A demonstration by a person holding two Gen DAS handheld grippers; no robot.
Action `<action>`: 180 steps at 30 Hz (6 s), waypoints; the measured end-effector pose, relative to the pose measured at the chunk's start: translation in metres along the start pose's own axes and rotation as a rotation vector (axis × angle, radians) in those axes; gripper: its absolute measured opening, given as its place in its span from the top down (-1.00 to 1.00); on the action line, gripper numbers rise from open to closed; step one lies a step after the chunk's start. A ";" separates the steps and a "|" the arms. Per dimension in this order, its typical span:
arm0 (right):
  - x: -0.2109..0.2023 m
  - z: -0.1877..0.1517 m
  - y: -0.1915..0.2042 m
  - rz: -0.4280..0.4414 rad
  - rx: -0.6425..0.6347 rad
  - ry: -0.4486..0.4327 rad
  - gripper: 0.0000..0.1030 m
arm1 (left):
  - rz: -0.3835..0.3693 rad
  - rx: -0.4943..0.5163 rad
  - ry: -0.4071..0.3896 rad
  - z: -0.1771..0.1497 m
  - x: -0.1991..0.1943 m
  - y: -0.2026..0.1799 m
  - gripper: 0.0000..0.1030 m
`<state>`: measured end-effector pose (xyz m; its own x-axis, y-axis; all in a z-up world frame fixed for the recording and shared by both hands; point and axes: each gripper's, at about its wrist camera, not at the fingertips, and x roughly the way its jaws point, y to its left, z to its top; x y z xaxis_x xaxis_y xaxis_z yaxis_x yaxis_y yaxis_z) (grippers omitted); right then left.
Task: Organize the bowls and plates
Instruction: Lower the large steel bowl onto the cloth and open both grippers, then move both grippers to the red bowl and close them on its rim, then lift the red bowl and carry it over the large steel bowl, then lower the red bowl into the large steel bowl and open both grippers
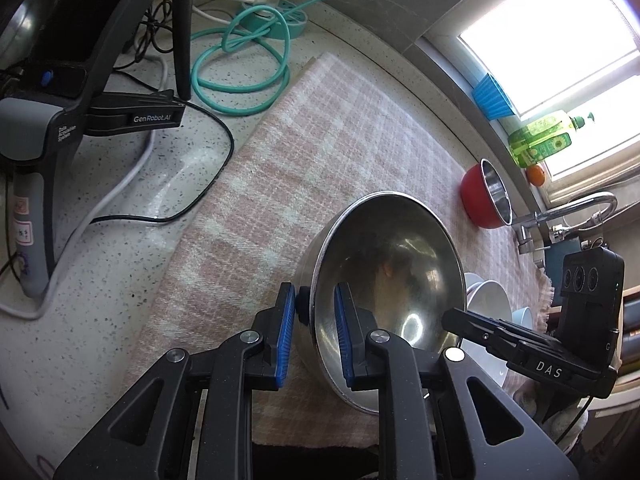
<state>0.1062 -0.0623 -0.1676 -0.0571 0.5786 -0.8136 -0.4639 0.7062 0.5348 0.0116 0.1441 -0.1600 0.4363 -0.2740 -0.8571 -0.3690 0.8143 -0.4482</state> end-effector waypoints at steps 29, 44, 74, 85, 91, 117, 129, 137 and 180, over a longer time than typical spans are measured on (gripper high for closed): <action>-0.145 0.039 -0.098 -0.134 0.196 -0.361 -0.62 | -0.066 0.227 -0.065 0.063 0.005 -0.112 0.01; -0.138 0.073 -0.176 -0.110 0.378 -0.352 -0.62 | -0.124 0.292 0.034 0.112 0.080 -0.196 0.01; -0.083 0.104 -0.212 -0.113 0.396 -0.209 0.69 | -0.037 0.400 0.170 0.126 0.177 -0.241 0.77; -0.105 0.096 -0.192 -0.110 0.356 -0.235 0.70 | -0.056 0.387 0.141 0.119 0.153 -0.238 0.77; -0.122 0.088 -0.167 -0.092 0.312 -0.259 0.70 | -0.089 0.373 0.100 0.111 0.124 -0.232 0.77; -0.084 0.042 -0.004 0.040 -0.001 -0.114 0.70 | -0.086 0.155 -0.091 0.048 -0.013 -0.098 0.77; -0.036 0.019 0.025 0.034 -0.067 0.006 0.70 | -0.035 0.066 -0.076 0.014 -0.023 -0.041 0.77; -0.014 0.011 0.028 -0.005 -0.087 0.047 0.70 | -0.001 0.062 -0.049 -0.002 -0.016 -0.028 0.77; -0.015 0.015 0.043 -0.037 -0.152 0.003 -0.10 | 0.066 0.115 -0.040 0.000 -0.014 -0.037 0.65</action>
<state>0.1008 -0.0350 -0.1289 -0.0400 0.5515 -0.8332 -0.5942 0.6573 0.4635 0.0191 0.1174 -0.1316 0.4475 -0.1990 -0.8719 -0.3021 0.8840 -0.3568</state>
